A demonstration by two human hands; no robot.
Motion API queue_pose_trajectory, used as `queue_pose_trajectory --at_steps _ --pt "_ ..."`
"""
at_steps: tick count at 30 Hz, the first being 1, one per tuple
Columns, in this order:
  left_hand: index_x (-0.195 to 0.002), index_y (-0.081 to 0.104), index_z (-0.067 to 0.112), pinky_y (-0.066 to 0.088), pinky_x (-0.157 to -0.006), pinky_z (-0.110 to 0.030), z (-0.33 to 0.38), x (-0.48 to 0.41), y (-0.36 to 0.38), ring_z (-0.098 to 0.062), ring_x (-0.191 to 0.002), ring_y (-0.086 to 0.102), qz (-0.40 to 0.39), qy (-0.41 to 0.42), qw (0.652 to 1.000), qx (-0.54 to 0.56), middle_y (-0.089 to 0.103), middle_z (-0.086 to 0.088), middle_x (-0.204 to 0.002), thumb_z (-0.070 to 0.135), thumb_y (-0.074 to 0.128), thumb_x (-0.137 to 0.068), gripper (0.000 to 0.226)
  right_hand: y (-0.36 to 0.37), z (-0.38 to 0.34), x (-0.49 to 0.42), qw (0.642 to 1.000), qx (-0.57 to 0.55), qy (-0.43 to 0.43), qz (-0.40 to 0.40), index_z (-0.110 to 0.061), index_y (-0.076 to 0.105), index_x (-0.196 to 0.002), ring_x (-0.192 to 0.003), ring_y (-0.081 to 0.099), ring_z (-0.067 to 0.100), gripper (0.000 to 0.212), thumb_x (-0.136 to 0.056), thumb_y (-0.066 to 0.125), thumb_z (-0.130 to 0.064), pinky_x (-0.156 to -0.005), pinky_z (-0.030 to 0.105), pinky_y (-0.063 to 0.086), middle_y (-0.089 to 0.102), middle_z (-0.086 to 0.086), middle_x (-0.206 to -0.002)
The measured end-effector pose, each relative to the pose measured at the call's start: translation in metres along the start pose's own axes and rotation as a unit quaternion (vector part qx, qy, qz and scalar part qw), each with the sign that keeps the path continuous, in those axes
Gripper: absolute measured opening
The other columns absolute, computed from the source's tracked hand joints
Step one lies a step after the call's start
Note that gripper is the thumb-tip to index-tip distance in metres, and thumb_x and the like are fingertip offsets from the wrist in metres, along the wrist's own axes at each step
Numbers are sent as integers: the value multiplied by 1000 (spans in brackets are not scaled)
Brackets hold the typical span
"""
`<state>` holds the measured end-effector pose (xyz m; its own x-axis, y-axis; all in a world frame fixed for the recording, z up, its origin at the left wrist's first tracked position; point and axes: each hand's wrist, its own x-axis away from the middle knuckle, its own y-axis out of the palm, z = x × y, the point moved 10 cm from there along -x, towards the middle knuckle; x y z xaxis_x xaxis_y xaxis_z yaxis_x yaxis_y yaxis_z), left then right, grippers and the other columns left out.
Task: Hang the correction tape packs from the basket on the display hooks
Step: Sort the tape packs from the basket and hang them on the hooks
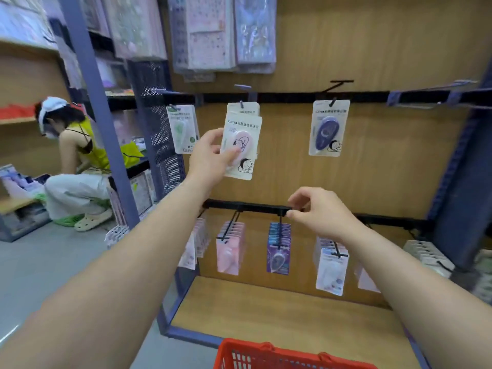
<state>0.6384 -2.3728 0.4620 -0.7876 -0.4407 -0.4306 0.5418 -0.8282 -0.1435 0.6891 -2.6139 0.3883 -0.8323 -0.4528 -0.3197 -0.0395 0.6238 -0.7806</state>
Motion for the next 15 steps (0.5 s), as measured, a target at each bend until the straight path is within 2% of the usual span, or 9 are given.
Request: queue_pose_trajectory --at_steps 3,8,12,15 --pt "-135 60 28 63 -80 -35 6 -26 -3 -14 -91 74 22 6 1000 10 74 -2 -105 18 70 -96 42 -9 0 -5 1000 -6 -1 6 -34 66 -101 -86 64 2 15 -88 74 -34 -82 29 54 68 -15 -95" --pt "-127 65 33 63 -83 -40 5 -47 3 -19 -90 76 30 -3 999 20 75 -4 -104 15 67 -98 34 -6 7 -7 1000 -10 4 -8 -32 67 -106 -89 63 -1 18 -90 74 -34 -82 26 54 68 -15 -99" --pt "-115 69 39 63 -85 -41 5 -53 5 -20 -93 77 14 26 999 15 78 -1 -101 13 66 -98 31 2 15 -9 1000 0 5 -17 -30 69 -109 -90 63 -1 20 -91 74 -35 -85 26 54 68 -15 -100" --pt "-120 69 40 62 -90 -42 3 -56 4 -19 -97 76 2 47 999 12 79 -1 -104 15 66 -97 34 7 19 -12 1000 -4 9 -21 -28 70 -110 -92 63 0 21 -91 73 -34 -86 25 54 68 -15 -101"
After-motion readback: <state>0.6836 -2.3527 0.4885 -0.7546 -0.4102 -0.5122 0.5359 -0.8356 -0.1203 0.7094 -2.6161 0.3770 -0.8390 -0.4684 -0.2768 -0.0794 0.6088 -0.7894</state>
